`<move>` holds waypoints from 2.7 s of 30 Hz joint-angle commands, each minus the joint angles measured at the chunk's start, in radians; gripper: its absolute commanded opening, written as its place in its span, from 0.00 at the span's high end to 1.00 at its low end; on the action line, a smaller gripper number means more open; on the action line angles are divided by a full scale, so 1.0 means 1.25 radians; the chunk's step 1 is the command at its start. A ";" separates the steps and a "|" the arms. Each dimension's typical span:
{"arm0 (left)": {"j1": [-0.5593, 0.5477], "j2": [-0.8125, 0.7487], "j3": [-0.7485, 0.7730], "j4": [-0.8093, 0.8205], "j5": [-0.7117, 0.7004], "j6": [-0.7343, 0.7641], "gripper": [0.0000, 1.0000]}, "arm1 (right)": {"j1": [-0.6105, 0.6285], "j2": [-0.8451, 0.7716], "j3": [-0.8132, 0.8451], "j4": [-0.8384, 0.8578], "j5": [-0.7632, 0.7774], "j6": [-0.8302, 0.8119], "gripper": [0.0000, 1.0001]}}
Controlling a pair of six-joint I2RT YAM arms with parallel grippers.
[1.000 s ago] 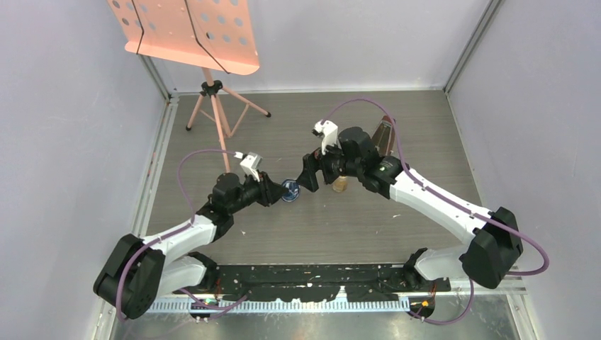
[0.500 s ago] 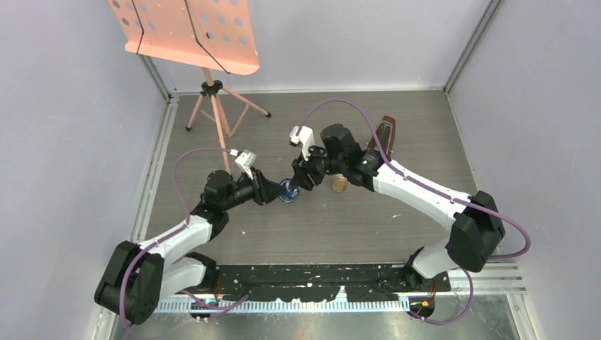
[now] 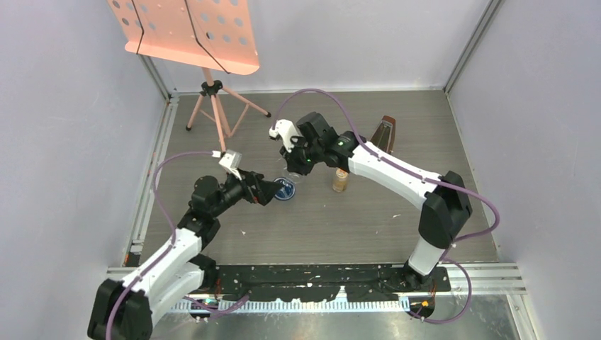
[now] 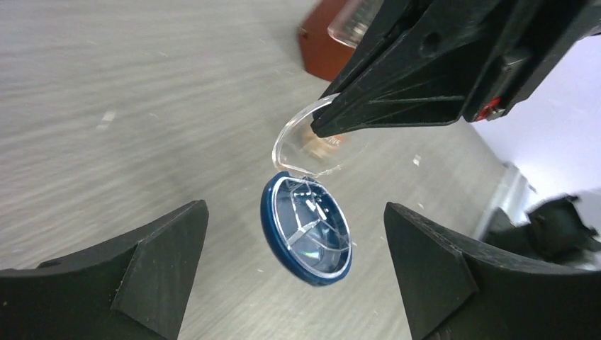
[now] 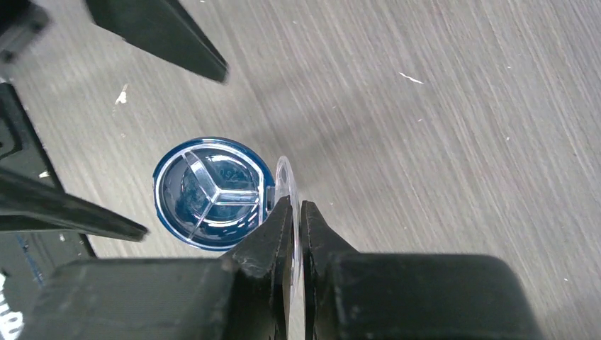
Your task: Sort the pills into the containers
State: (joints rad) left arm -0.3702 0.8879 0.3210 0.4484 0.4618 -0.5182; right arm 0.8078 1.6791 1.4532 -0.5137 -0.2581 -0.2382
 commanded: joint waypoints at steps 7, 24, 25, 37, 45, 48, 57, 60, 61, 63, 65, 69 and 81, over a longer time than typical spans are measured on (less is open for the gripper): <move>0.003 -0.270 0.073 -0.441 -0.521 0.157 0.01 | 0.021 0.131 0.146 -0.062 0.139 -0.061 0.90; 0.002 -0.356 0.132 -0.563 -0.649 0.166 0.01 | 0.035 0.252 0.183 -0.107 0.150 -0.207 0.76; 0.002 -0.356 0.130 -0.561 -0.650 0.167 0.01 | 0.035 0.257 0.189 -0.108 0.153 -0.203 0.74; 0.002 -0.345 0.139 -0.571 -0.702 0.062 0.01 | 0.029 0.194 0.211 -0.081 0.258 -0.116 0.36; 0.002 -0.328 0.209 -0.674 -0.660 0.041 0.01 | -0.061 0.061 0.172 -0.112 0.314 0.142 0.29; 0.002 -0.334 0.186 -0.630 -0.549 0.103 0.01 | -0.104 0.010 0.129 -0.174 0.353 0.311 0.31; 0.002 -0.271 0.188 -0.572 -0.380 0.117 0.01 | -0.144 -0.023 0.015 -0.357 0.493 0.491 0.35; 0.002 -0.254 0.192 -0.560 -0.374 0.118 0.01 | -0.146 -0.022 0.001 -0.352 0.479 0.492 0.35; 0.002 -0.249 0.193 -0.558 -0.354 0.119 0.01 | -0.147 -0.023 -0.002 -0.339 0.471 0.488 0.35; 0.003 -0.241 0.196 -0.557 -0.349 0.120 0.01 | -0.150 -0.016 -0.006 -0.325 0.443 0.481 0.34; 0.003 -0.239 0.197 -0.558 -0.348 0.120 0.01 | -0.154 -0.005 -0.002 -0.321 0.423 0.472 0.31; 0.002 -0.247 0.193 -0.558 -0.346 0.125 0.01 | -0.158 0.004 -0.010 -0.290 0.392 0.454 0.19; 0.002 -0.251 0.182 -0.558 -0.326 0.151 0.01 | -0.198 0.051 -0.034 -0.255 0.307 0.452 0.26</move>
State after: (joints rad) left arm -0.3706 0.5663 0.5308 -0.2951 0.0261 -0.3534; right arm 0.5694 1.7348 1.4170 -0.8589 0.1600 0.3275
